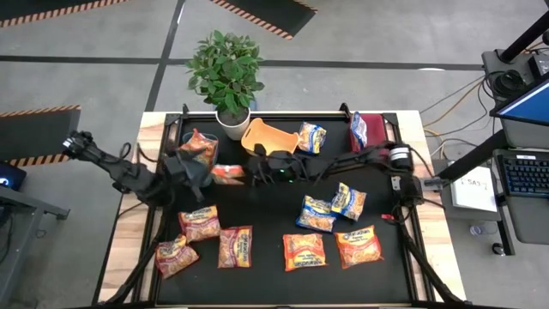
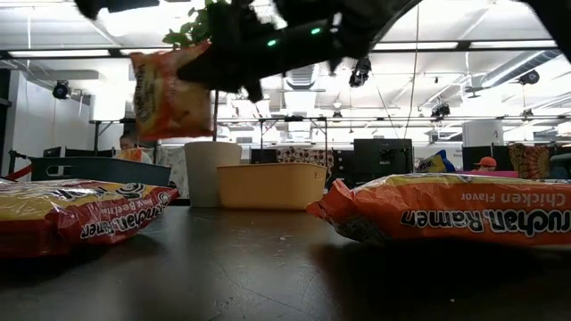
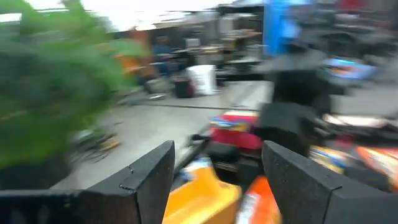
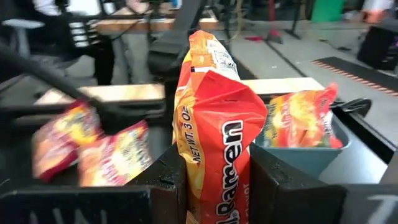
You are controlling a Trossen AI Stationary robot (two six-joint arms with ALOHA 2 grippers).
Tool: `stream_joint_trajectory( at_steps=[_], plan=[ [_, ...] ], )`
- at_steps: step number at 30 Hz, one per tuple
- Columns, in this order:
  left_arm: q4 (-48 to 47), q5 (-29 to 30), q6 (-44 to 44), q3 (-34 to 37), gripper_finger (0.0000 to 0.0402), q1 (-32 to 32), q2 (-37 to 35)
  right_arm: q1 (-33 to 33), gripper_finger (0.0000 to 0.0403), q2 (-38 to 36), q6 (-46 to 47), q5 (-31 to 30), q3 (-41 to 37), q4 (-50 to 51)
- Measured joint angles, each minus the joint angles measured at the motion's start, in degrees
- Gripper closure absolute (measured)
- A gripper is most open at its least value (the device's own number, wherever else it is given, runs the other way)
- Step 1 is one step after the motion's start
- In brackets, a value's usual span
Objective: Sort Maruchan noodles
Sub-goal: Put the orange noodle pack into the blue bin
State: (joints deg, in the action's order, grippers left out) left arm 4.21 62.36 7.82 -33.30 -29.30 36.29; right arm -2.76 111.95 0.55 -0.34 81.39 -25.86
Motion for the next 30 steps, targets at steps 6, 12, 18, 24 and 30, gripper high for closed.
stream_joint_trajectory(
  at_steps=[6,12,18,24,30],
  plan=[
    [0.2,6.7,-0.7,1.5,0.019,-1.2,-5.3,-2.4,0.0308,9.0,3.8,-1.3,11.0,-0.5],
    [-0.2,6.8,-0.8,2.4,0.02,-1.6,-9.5,-3.6,0.0308,18.0,6.4,-1.3,22.0,-0.1],
    [-0.3,6.7,-0.8,3.4,0.0208,-1.6,-12.0,-3.5,0.0308,26.6,8.6,-1.5,34.5,0.0],
    [-0.4,6.7,-0.8,4.0,0.0208,-1.6,-12.8,-3.5,0.0308,35.4,9.4,-5.7,46.5,-0.1],
    [-0.4,6.6,-0.6,4.0,0.0208,-1.6,-12.7,-3.5,0.0308,42.1,9.4,-5.7,53.5,-0.7]
  ],
)
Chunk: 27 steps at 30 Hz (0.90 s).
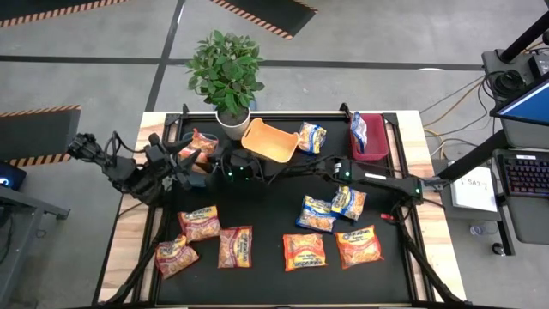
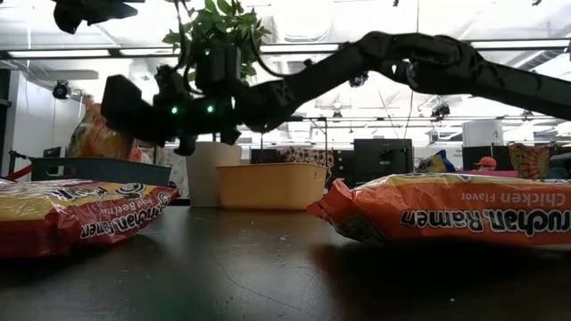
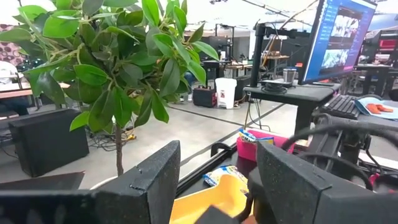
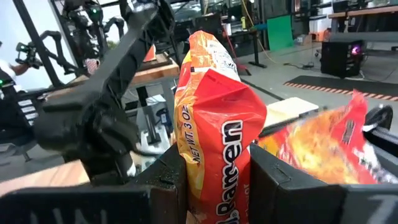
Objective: Sort Maruchan noodles
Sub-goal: Put the orange noodle pack into the blue bin
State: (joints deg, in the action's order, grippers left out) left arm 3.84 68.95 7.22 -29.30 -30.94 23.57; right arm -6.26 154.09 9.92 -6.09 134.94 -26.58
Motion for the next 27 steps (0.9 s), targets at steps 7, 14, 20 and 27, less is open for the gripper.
stream_joint_trajectory(
  at_steps=[7,14,20,27],
  plan=[
    [0.0,-0.1,0.4,0.0,0.0208,0.0,0.0,0.2,0.0307,0.0,-2.2,0.0,-1.0,1.2],
    [0.3,-0.1,0.4,0.0,0.0208,0.0,0.0,1.5,0.0263,0.0,-6.2,0.2,-1.1,3.0],
    [0.3,-0.1,0.4,0.0,0.0208,0.0,0.0,3.0,0.022,0.0,-12.0,0.5,-1.1,6.4],
    [0.4,-0.1,0.4,0.0,0.0208,0.0,0.1,4.3,0.0205,-0.2,-15.5,0.4,-1.1,8.8]
  ],
)
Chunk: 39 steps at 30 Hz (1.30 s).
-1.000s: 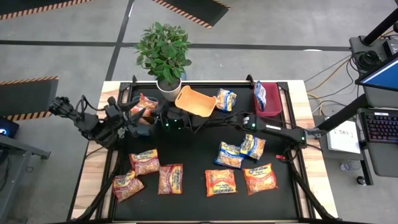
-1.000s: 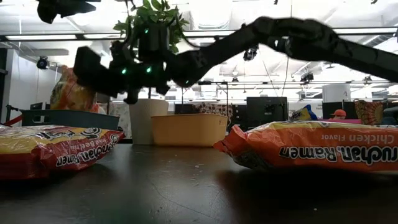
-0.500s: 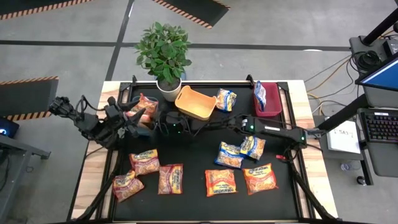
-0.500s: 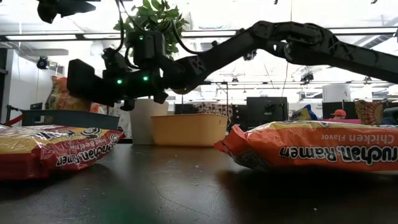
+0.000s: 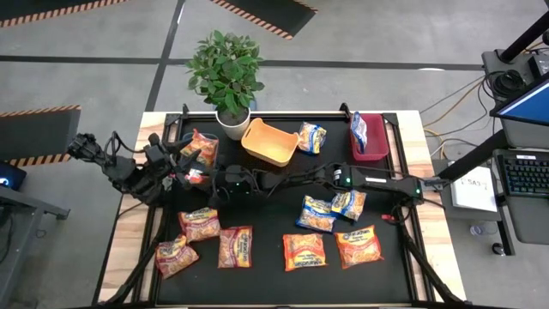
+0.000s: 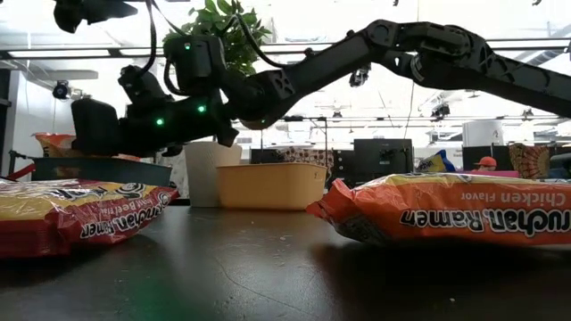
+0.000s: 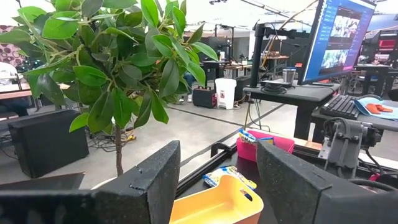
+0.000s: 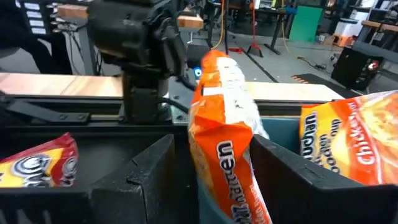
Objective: Sort Maruchan noodles
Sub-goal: Put the orange noodle pack into the blue bin, then put the bottom right red noodle pack into the yellow bin
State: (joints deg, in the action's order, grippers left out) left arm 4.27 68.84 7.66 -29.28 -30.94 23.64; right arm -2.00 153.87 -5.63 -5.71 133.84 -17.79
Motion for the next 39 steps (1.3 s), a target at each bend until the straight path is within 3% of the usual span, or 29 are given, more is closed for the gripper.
stream_joint_trajectory(
  at_steps=[9,17,24,30,39],
  plan=[
    [-0.1,0.0,0.0,0.1,0.0208,0.0,0.1,1.2,0.0204,-5.6,-2.9,-0.2,0.0,12.8],
    [-0.2,-0.7,-0.5,0.1,0.0208,0.0,0.9,2.3,0.0204,-15.9,-4.2,0.2,0.0,39.5],
    [-0.1,-8.5,-2.6,0.1,0.0208,0.0,3.9,5.4,0.0204,-21.6,-3.0,0.2,-1.8,63.8],
    [0.2,-12.5,-9.2,-0.2,0.0208,0.0,9.2,10.2,0.0204,-26.7,-1.2,0.1,-12.3,62.7],
    [-0.2,-30.4,-28.8,-0.7,0.0208,-1.1,23.7,15.6,0.0204,-38.1,5.5,0.1,-33.4,55.6]
  ],
)
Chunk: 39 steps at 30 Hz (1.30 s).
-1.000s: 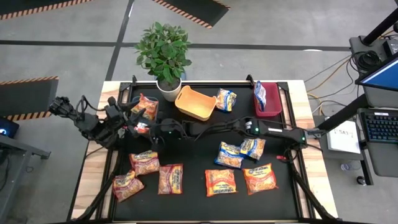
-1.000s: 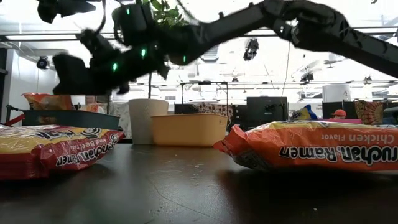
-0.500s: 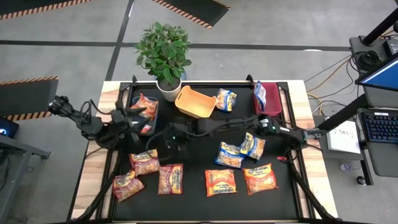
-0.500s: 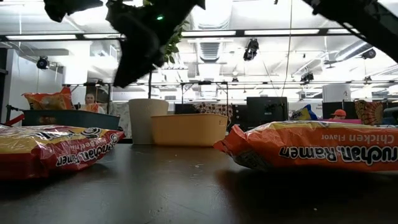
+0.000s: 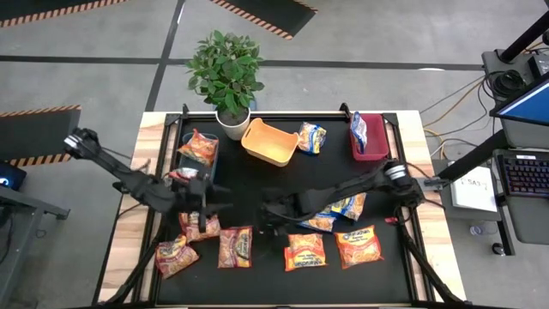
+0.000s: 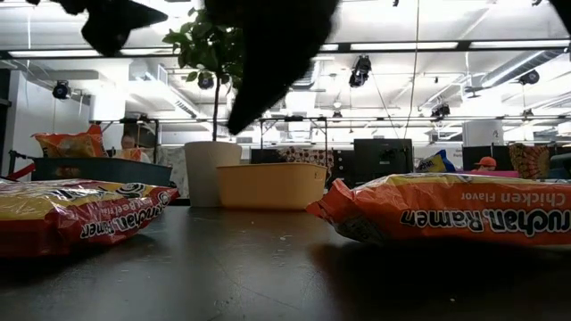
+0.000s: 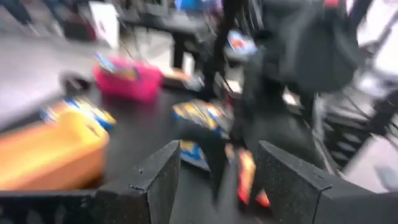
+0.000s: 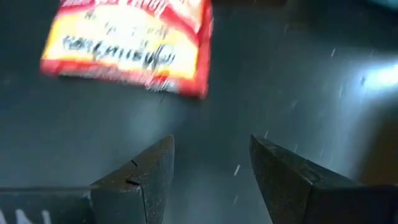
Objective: Sort Maruchan noodles
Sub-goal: Put the bottom right red noodle pack into the yellow bin
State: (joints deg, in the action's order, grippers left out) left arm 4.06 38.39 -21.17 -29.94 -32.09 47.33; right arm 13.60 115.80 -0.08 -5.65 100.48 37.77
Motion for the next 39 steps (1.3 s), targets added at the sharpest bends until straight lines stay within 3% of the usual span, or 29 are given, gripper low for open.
stream_joint_trajectory(
  at_steps=[5,9,13,18,24,26,29,31,33,36,39],
  plan=[
    [-0.3,-9.3,-10.7,-1.9,0.0208,-2.5,10.8,2.8,0.0204,-9.1,5.4,-0.3,-11.5,-3.5],
    [-4.0,-22.0,-17.1,-4.9,0.0208,-4.9,20.5,4.6,0.0204,-16.0,8.0,-0.3,-18.2,-6.2],
    [-8.1,-24.5,-19.1,-8.8,0.0212,-8.1,31.1,5.7,0.0204,-20.6,10.5,-0.4,-22.7,-9.5],
    [-9.7,-24.5,-20.4,-14.6,0.0223,-8.7,41.9,7.0,0.0204,-23.8,11.7,-0.4,-26.4,-12.7],
    [-21.3,-22.2,-20.3,-23.0,0.0245,-7.7,51.0,8.8,0.0204,-24.4,13.0,-0.6,-26.8,-12.9],
    [-28.0,-15.3,-19.9,-26.1,0.0253,-6.5,52.6,9.6,0.0204,-24.0,13.0,-0.5,-26.8,-13.2],
    [-34.7,2.8,-17.9,-31.5,0.0264,-5.0,52.2,10.5,0.0204,-23.8,13.2,-1.1,-26.9,-13.3],
    [-37.2,10.0,-16.3,-34.7,0.027,-4.9,50.3,10.9,0.0204,-23.5,14.5,-3.5,-27.5,-15.5],
    [-39.0,7.8,-13.1,-36.5,0.0276,-5.5,49.0,11.2,0.0204,-23.4,17.0,-6.4,-28.9,-17.6],
    [-39.7,-0.3,-10.2,-35.9,0.0285,-7.4,47.4,11.3,0.0204,-22.6,19.0,-8.1,-32.1,-22.9],
    [-39.3,-1.5,-10.5,-33.7,0.0294,-9.8,46.8,10.5,0.0204,-21.8,19.7,-7.9,-36.6,-29.8]
  ],
)
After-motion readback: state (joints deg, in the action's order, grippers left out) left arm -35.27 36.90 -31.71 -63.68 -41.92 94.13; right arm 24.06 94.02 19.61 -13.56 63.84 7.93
